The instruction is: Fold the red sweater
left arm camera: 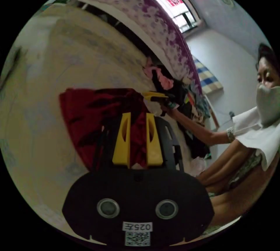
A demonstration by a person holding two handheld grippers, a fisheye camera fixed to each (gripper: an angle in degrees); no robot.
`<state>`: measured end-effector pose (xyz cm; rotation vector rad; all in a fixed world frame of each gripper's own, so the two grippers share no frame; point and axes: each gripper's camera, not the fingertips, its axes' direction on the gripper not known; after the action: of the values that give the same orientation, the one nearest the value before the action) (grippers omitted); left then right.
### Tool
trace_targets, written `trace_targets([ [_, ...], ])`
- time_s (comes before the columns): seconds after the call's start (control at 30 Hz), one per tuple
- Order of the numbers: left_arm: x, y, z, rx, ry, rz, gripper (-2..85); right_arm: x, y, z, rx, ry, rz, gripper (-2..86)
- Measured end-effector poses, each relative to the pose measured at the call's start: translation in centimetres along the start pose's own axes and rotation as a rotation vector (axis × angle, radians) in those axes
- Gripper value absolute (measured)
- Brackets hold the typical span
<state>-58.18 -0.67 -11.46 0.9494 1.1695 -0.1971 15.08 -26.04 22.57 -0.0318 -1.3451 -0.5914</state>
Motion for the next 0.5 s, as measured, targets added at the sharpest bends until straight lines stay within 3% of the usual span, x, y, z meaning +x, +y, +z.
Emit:
trace_targets([
  [0.13,5.1,-6.1,8.6,-0.178,-0.132,0.274,1.6,0.6,1.0,1.3,-0.091,0.113,-0.024,9.8],
  [0.3,5.6,-8.8,18.1,-0.436,-0.370,0.291,-0.8,1.7,1.2,1.9,-0.058,0.200,-0.046,2.5],
  [0.4,5.8,-8.3,17.8,-0.361,-0.300,0.245,-0.9,3.1,1.3,0.6,0.029,0.212,0.001,0.0],
  [0.5,6.1,-7.1,16.4,-0.285,-0.258,0.228,-0.9,4.8,1.6,-0.1,0.056,0.097,0.019,0.6],
])
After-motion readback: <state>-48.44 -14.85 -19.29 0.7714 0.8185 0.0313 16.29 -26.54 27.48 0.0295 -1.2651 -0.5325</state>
